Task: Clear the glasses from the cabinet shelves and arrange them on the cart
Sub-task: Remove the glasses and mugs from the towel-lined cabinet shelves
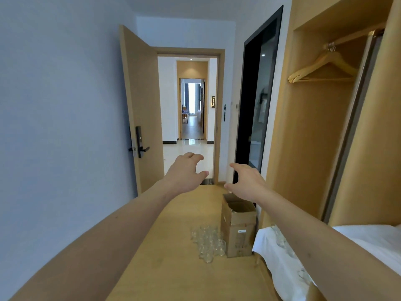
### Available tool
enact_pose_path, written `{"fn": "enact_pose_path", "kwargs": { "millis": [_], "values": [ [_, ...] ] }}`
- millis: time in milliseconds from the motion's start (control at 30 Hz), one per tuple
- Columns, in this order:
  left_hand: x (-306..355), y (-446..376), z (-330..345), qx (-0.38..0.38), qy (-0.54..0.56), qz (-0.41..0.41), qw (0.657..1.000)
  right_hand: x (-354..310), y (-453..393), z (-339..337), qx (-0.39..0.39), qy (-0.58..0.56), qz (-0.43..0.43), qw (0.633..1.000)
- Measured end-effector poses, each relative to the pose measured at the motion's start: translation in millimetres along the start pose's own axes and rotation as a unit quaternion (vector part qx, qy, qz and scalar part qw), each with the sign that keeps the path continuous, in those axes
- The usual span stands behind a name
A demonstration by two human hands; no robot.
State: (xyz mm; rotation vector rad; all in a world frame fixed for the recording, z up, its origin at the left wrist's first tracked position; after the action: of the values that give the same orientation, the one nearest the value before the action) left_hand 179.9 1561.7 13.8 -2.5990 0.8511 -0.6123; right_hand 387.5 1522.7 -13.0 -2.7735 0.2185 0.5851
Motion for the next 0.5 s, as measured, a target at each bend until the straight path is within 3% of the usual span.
{"fn": "enact_pose_path", "kwargs": {
  "millis": [500],
  "values": [
    [-88.3,-191.5,89.3,0.003,-0.033,-0.022,0.999,54.3,-231.8,65.6,-0.008,-0.041,-0.004,0.999]
  ]
}}
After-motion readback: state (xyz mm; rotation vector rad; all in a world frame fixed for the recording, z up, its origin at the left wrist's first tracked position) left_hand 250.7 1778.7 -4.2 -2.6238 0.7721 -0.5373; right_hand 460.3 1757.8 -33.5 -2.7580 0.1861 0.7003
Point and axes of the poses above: each hand's wrist, its own y-axis away from the middle knuckle, its own z-axis out of the palm, x = y × z, the point moved 1 cm from there along -y, towards the middle knuckle, and after that the axes turned 6 degrees about z, right-handed, at the moved point
